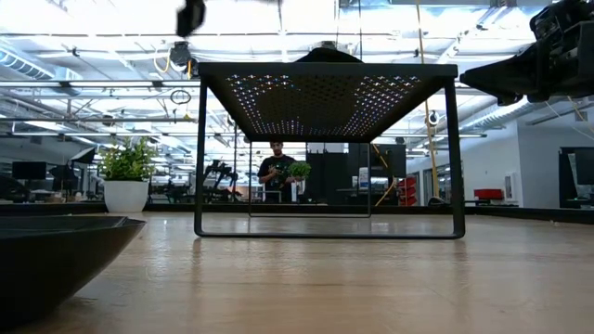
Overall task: Pick & Place Mini shaped plates
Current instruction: Stack the black leaf shaped plate on top of the black leaf shaped plates on the shelf
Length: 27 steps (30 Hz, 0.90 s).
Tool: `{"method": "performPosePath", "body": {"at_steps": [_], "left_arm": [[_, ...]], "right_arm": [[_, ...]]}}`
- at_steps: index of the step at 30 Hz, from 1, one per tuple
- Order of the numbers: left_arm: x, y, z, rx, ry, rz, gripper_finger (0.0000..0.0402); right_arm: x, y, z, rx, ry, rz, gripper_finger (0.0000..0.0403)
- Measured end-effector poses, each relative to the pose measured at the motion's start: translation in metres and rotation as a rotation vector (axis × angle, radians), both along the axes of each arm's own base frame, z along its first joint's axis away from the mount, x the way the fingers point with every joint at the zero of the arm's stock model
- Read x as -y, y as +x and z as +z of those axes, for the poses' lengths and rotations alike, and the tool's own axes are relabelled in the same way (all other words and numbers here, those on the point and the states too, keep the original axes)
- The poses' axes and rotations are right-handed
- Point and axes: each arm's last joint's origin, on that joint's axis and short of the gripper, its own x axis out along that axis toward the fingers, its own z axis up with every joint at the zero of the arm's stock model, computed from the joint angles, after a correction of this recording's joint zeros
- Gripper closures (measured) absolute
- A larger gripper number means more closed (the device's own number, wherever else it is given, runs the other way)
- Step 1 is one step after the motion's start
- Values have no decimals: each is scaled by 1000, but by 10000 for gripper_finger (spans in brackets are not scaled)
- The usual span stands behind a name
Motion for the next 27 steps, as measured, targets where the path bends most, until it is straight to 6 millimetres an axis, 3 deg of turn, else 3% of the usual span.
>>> {"method": "performPosePath", "body": {"at_steps": [4,8,16,27], "left_arm": [[-30,15,-18,-98,14,-24,399],[-44,33,-34,-123,-20,-88,400],[-47,55,-54,-115,-35,-192,398],[-55,58,-49,-58,-58,-143,381]], "right_arm": [[0,0,0,0,0,0,330],[0,0,0,0,0,0,330],[0,0,0,0,0,0,330],[0,0,0,-1,0,1,330]]}}
